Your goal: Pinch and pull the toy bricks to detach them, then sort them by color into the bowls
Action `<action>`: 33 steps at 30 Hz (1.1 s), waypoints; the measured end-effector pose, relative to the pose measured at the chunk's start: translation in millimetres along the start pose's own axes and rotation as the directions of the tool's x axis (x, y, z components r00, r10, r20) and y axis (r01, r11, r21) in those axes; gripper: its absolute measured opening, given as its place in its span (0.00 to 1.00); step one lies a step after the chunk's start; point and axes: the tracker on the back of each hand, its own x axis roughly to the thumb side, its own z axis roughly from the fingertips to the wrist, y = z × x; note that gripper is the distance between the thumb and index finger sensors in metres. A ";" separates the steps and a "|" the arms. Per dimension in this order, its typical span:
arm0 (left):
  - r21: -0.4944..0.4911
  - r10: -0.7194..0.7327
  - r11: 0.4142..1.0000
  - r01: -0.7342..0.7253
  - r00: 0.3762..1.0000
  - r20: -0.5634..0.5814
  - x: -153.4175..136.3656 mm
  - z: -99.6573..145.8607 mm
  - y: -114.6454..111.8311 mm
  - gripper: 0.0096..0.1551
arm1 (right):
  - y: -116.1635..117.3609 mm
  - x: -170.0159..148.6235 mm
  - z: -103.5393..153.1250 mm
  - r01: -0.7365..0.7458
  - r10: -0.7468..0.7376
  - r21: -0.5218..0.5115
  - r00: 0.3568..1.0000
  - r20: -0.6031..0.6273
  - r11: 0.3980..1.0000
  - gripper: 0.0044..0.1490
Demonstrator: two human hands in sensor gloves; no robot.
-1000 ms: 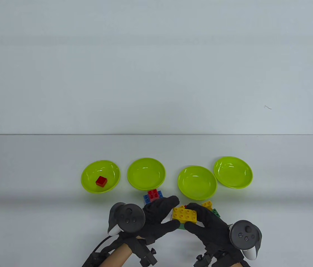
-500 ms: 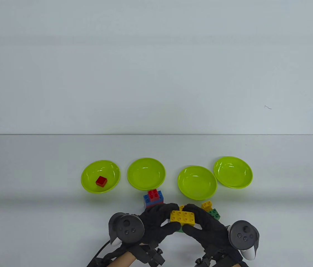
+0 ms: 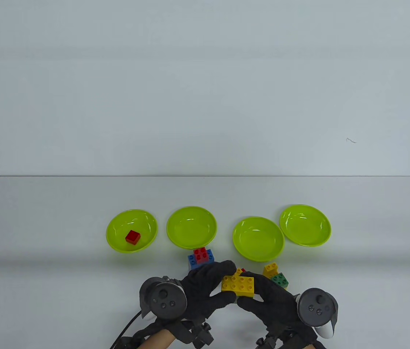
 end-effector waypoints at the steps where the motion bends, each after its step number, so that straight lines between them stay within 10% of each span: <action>1: -0.002 -0.037 0.999 0.037 0.999 0.014 2.6 -0.5 0.4 0.37 | 0.0 0.0 0.0 -0.002 0.002 0.001 1.000 0.000 1.000 0.40; 6: 0.018 -0.188 0.982 0.187 0.979 0.076 10.8 -1.3 0.7 0.37 | 1.0 0.4 0.0 0.003 -0.003 0.000 1.000 -0.008 1.000 0.40; 15: -0.001 -0.009 1.000 0.009 0.999 -0.041 2.3 -3.4 1.3 0.36 | 2.6 -0.3 -0.6 -0.020 0.020 -0.021 1.000 -0.010 1.000 0.40; 22: 0.071 -0.348 0.937 0.342 0.932 0.105 20.8 -3.3 1.3 0.37 | 5.9 -4.9 -1.0 0.011 -0.013 -0.034 0.999 -0.047 0.999 0.40; 33: 0.091 -0.228 0.968 0.233 0.971 -0.066 -5.0 -13.5 22.6 0.37 | -3.5 -5.2 -1.0 -0.037 0.032 -0.089 0.998 -0.054 0.995 0.39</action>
